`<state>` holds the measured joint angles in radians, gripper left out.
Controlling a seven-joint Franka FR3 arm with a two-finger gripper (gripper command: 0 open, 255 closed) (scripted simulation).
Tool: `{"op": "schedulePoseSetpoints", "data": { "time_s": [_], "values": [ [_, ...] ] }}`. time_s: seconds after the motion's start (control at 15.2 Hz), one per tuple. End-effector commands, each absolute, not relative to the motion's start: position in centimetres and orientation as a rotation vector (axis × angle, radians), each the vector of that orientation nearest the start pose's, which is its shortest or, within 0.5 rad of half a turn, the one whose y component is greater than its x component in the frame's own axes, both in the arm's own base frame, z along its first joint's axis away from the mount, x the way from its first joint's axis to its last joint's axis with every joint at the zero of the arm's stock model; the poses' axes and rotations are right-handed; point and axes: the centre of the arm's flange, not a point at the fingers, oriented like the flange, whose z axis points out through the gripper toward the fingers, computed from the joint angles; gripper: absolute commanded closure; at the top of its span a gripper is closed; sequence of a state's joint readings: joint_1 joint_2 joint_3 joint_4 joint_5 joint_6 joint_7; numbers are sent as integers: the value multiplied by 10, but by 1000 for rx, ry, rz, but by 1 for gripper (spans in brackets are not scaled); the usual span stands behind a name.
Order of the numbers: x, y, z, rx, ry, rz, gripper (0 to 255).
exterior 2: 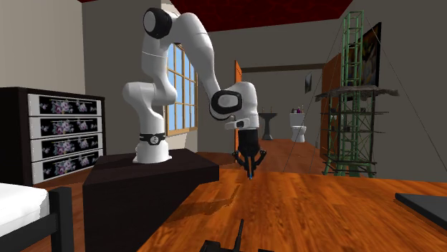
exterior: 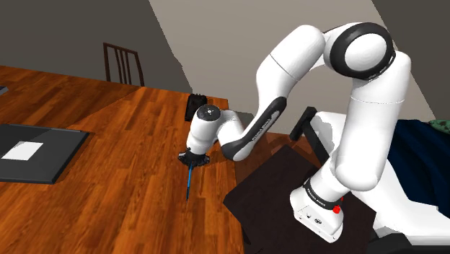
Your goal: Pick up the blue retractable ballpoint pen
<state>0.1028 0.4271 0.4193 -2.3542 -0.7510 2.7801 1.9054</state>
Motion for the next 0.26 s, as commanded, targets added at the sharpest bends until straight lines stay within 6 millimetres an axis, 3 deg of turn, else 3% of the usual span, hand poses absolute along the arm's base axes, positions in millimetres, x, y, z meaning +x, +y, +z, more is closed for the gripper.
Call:
{"op": "schedulePoseSetpoints", "data": {
  "time_s": [0.0,0.2],
  "values": [
    [415,288,179,-2894,1097,-210,255],
    [415,288,185,-2894,1097,-210,255]
  ]
}}
